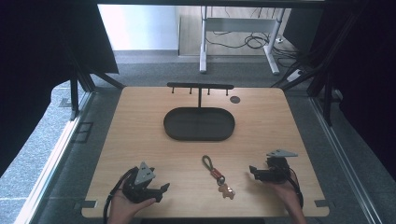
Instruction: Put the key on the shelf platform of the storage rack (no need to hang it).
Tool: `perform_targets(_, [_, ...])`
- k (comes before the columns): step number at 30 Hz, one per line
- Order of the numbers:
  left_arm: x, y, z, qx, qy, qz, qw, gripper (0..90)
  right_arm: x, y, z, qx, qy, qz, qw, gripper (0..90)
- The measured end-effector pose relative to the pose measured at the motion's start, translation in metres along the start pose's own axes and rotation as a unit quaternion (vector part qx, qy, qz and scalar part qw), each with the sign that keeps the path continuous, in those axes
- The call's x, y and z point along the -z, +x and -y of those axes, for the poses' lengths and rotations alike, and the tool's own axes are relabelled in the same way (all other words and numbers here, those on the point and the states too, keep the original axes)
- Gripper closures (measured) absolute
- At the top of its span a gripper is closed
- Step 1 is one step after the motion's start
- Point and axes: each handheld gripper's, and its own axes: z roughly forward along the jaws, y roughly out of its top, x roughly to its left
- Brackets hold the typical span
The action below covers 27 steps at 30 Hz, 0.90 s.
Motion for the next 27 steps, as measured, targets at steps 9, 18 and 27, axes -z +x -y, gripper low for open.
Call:
perform_targets(9, [0.001, -0.004, 0.0, -0.008, -0.002, 0.004, 1.0, 23.1, 0.024, 0.002, 0.005, 0.018, -0.018, -0.001, 0.9997, 23.4])
perform_targets(18, [0.002, -0.001, 0.001, -0.003, -0.002, 0.004, 1.0, 23.1, 0.03, 0.014, -0.001, 0.041, -0.012, -0.01, 0.9991, 30.0])
perform_targets(27, [-0.004, 0.003, 0.004, 0.005, 0.003, 0.008, 0.9999, 23.2, 0.025, 0.024, -0.01, 0.048, 0.008, -0.025, 0.9985, 33.5])
